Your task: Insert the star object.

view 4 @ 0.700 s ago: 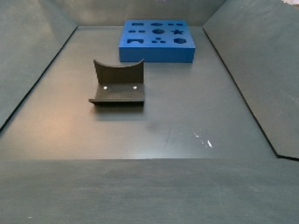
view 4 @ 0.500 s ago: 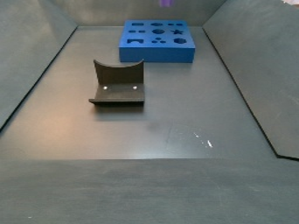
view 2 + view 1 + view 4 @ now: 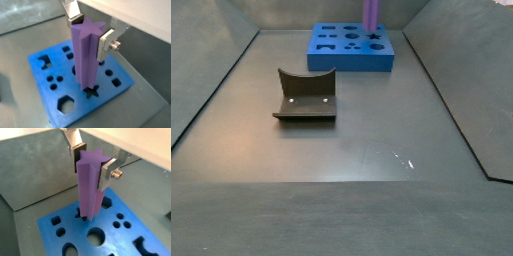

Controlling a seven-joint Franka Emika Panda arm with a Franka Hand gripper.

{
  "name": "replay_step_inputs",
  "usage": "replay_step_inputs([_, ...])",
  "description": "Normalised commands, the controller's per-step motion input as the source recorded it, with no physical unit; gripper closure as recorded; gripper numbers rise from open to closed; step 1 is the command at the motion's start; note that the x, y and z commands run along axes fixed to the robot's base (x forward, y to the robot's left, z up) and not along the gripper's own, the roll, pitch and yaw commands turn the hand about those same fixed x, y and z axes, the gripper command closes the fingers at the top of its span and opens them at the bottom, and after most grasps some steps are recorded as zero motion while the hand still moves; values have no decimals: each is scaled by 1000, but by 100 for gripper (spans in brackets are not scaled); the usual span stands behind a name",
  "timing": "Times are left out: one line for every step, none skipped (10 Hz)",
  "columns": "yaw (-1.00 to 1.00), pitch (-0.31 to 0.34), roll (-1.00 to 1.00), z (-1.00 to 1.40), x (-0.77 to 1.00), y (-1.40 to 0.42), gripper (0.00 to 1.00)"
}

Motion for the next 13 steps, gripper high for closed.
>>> replay_step_inputs([-60, -3, -81, -483, -283, 0, 100])
replay_step_inputs([-266, -7, -141, -400, -114, -66, 100])
replay_step_inputs([-477, -21, -190, -294, 0, -106, 100])
replay_step_inputs([-546, -10, -204, -266, 0, -111, 100])
replay_step_inputs([-343, 0, -117, -337, 43, -74, 100])
replay_step_inputs([-140, 0, -7, -446, 0, -9, 100])
replay_step_inputs([0, -6, 0, -649, -134, -34, 100])
replay_step_inputs([0, -73, 0, -974, -29, -51, 100])
replay_step_inputs([311, -124, 56, -980, -100, -9, 100])
replay_step_inputs([489, -144, 70, -903, -91, 0, 100])
replay_step_inputs([400, -99, 36, -923, 0, 0, 100])
replay_step_inputs([257, -87, 0, -1000, 3, 0, 100])
replay_step_inputs([166, -91, 9, -1000, 63, 0, 100])
